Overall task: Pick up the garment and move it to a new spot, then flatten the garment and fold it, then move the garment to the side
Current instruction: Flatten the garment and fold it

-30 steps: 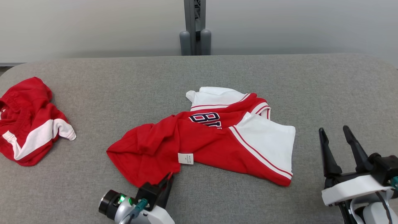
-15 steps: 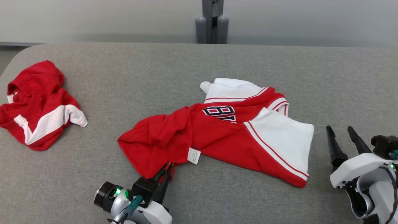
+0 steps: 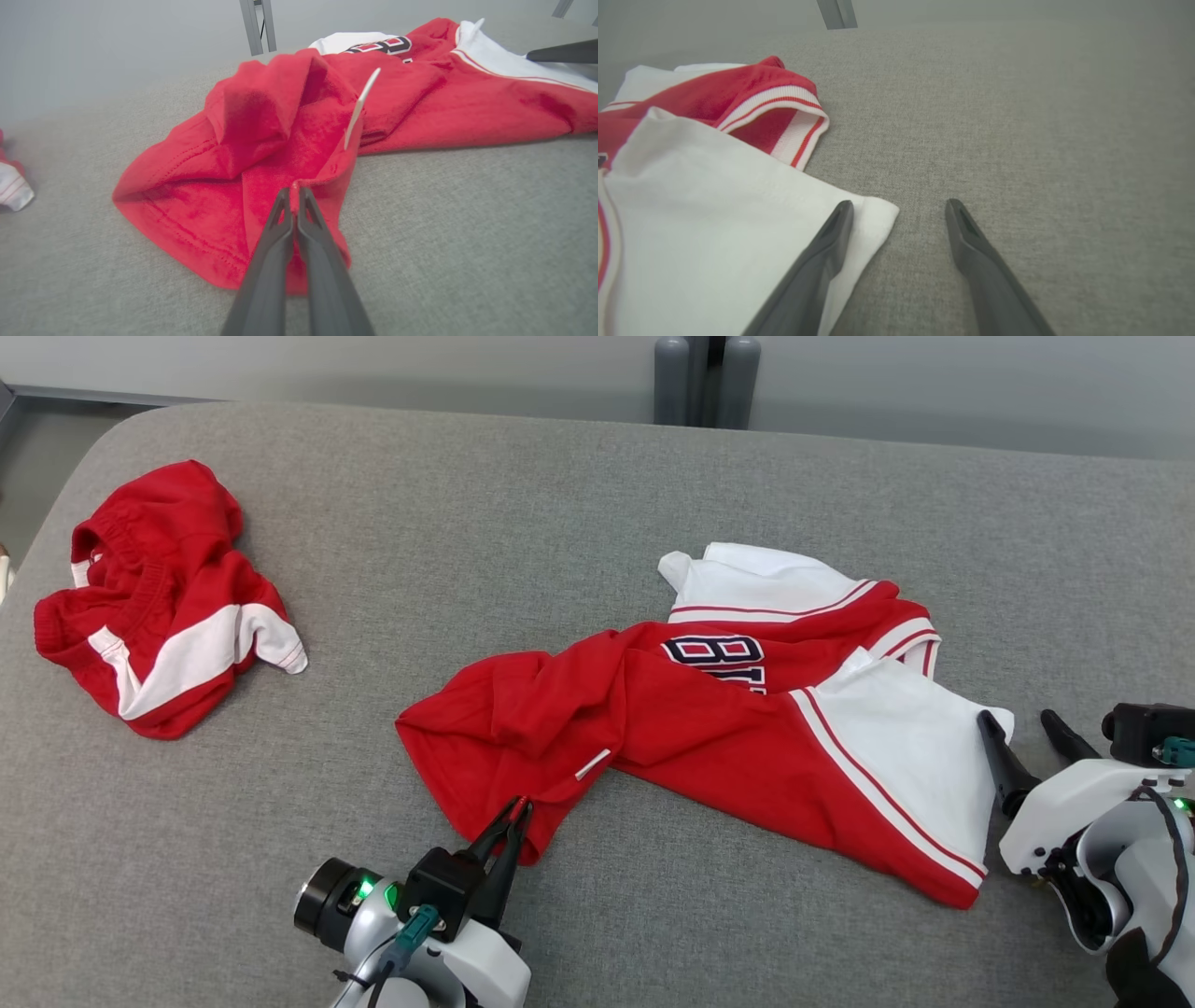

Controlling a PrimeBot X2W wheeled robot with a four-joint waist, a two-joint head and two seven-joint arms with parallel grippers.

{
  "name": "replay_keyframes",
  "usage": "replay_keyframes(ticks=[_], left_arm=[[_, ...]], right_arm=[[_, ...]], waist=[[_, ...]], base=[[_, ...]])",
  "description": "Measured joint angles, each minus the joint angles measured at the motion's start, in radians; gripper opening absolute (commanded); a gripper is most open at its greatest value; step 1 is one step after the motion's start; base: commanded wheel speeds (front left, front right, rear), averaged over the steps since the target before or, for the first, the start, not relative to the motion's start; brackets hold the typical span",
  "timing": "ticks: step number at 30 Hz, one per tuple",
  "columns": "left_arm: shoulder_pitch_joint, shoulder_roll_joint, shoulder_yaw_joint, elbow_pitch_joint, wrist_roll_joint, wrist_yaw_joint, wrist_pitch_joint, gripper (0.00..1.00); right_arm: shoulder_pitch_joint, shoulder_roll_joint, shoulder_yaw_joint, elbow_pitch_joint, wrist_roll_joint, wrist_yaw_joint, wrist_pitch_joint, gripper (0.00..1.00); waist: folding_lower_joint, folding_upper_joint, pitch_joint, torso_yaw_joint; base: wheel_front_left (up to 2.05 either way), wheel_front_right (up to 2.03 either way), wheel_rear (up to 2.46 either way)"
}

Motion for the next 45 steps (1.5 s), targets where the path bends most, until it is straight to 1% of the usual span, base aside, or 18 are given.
replay_keyframes(ticks=[3, 9, 10, 11, 12, 13, 17, 22, 24, 26, 32, 35, 38, 43, 45], left_arm=[[0.000, -0.003, -0.003, -0.010, 0.000, 0.000, 0.000, 0.00], [-0.003, -0.006, -0.006, -0.019, 0.000, -0.001, 0.000, 0.00], [-0.003, -0.006, -0.007, -0.019, 0.000, -0.001, 0.000, 0.00], [-0.003, -0.007, -0.007, -0.019, 0.000, -0.001, 0.000, 0.00], [-0.003, -0.007, -0.007, -0.020, 0.000, -0.001, 0.000, 0.00], [-0.003, -0.007, -0.007, -0.019, 0.000, -0.001, 0.000, 0.00], [-0.003, -0.008, -0.005, -0.016, 0.000, -0.001, 0.000, 0.00], [-0.003, -0.008, 0.002, -0.013, 0.000, 0.001, 0.000, 0.00], [-0.003, -0.008, 0.007, -0.015, 0.000, 0.002, 0.000, 0.00], [-0.003, -0.004, 0.019, -0.027, 0.000, 0.008, 0.000, 0.00], [-0.009, 0.022, 0.056, -0.071, -0.005, 0.011, 0.000, 0.00], [-0.042, 0.034, 0.072, -0.084, -0.008, 0.003, 0.000, 0.00], [-0.078, 0.058, 0.082, -0.091, -0.007, -0.012, 0.000, 0.00], [-0.153, 0.093, 0.109, -0.094, -0.008, -0.030, 0.000, 0.00], [-0.182, 0.107, 0.119, -0.084, -0.010, -0.031, 0.000, 0.00]], right_arm=[[-0.016, -0.003, 0.027, 0.017, 0.046, 0.000, -0.006, 1.00], [-0.044, -0.021, 0.099, 0.046, 0.097, 0.000, -0.009, 1.00], [-0.046, -0.023, 0.109, 0.048, 0.106, 0.000, -0.011, 0.93], [-0.049, -0.027, 0.124, 0.051, 0.110, 0.000, -0.011, 0.30], [-0.053, -0.029, 0.138, 0.053, 0.112, 0.000, -0.012, 0.06], [-0.057, -0.030, 0.150, 0.053, 0.121, 0.000, -0.012, 0.00], [-0.062, -0.031, 0.200, 0.049, 0.152, 0.000, -0.021, 0.00], [-0.064, -0.053, 0.242, 0.044, 0.162, 0.000, -0.043, 0.00], [-0.068, -0.063, 0.250, 0.040, 0.155, 0.000, -0.050, 0.00], [-0.084, -0.083, 0.227, 0.010, 0.129, 0.000, -0.052, 0.00], [-0.100, -0.127, 0.084, -0.129, -0.026, 0.000, -0.058, 0.00], [-0.099, -0.138, 0.012, -0.202, -0.132, 0.000, -0.058, 0.00], [-0.100, -0.144, -0.048, -0.269, -0.229, 0.000, -0.058, 0.00], [-0.120, -0.152, -0.084, -0.371, -0.363, 0.000, -0.058, 0.00], [-0.137, -0.157, -0.085, -0.395, -0.390, 0.000, -0.058, 0.00]], waist=[[0.0000, 0.0000, 0.005, 0.006], [0.0000, 0.0000, 0.009, 0.014], [0.0000, 0.0000, 0.009, 0.014], [0.0000, 0.0000, 0.009, 0.015], [0.0000, 0.0000, 0.008, 0.015], [0.0000, 0.0000, 0.008, 0.015], [0.0000, 0.0000, 0.004, 0.014], [0.0000, 0.0000, -0.009, 0.010], [0.0000, 0.0000, -0.017, 0.007], [0.0000, 0.0000, -0.033, 0.002], [0.0000, 0.0000, -0.069, -0.017], [0.0000, 0.0000, -0.091, -0.027], [0.0000, 0.0000, -0.115, -0.038], [0.0000, 0.0000, -0.163, -0.055], [0.0000, 0.0000, -0.184, -0.061]], base=[[0.00, 0.00, 0.00], [0.00, 0.00, 0.00], [0.00, 0.00, 0.00], [0.00, 0.00, 0.00], [0.00, 0.00, 0.00], [0.00, 0.00, 0.00], [0.00, 0.00, 0.00], [0.00, 0.00, 0.00], [0.00, 0.00, 0.00], [0.00, 0.00, 0.00], [0.00, 0.00, 0.00], [0.00, 0.00, 0.00], [0.00, 0.00, 0.00], [0.00, 0.00, 0.00], [0.00, 0.00, 0.00]])
